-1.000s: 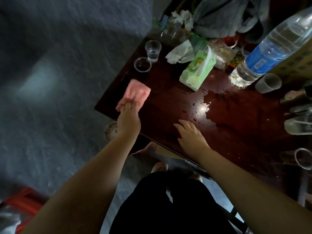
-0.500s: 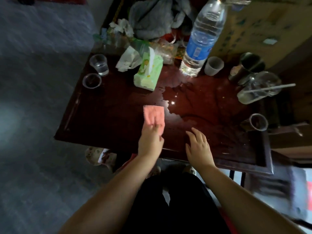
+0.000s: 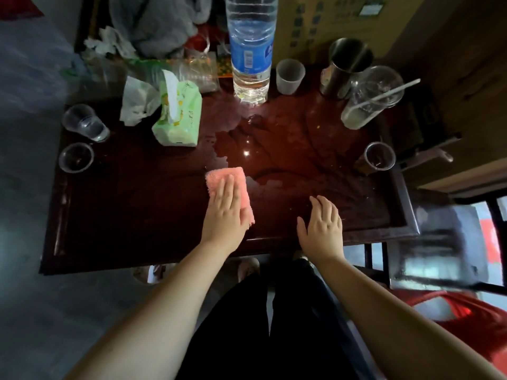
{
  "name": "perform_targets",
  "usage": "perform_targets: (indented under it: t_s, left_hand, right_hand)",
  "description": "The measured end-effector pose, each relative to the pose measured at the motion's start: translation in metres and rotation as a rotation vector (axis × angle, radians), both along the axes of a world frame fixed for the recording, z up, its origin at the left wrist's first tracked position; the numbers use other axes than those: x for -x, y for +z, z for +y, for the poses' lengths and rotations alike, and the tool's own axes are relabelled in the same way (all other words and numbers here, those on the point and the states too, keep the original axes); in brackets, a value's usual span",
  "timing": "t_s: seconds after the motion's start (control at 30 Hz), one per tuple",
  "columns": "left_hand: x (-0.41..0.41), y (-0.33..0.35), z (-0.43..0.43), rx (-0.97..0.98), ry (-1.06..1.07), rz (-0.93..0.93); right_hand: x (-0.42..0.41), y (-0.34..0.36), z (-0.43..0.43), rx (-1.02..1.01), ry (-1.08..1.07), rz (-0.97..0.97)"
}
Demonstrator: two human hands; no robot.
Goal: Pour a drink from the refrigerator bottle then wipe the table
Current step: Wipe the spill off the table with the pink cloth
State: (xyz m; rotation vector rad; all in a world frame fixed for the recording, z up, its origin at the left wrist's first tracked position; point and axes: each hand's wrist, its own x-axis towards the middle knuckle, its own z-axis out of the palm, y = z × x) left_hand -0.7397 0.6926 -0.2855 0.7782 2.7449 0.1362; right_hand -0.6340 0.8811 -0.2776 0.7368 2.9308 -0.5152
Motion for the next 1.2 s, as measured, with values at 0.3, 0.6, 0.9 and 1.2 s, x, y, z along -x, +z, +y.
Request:
perform_targets:
  t_s: [0.3, 0.6, 0.9, 1.2]
  left_hand:
    - [0.015, -0.005, 0.018, -0.031, 0.281, 0.036]
    - [0.061, -0.007, 0.02, -0.054, 0.318, 0.053]
    - [0.078, -0.01, 0.032, -0.154, 0.396, 0.076]
    - [0.085, -0.014, 0.032, -0.094, 0.337, 0.088]
  right_hand:
    - [0.012, -0.007, 0.002, -0.043, -0.061, 0.032]
    - [0.024, -0.017, 0.023, -0.022, -0.175, 0.263]
    - [0.026, -0.014, 0.023, -0.009, -0.173, 0.252]
    - [0.026, -0.015, 0.025, 0.02, -0.188, 0.262]
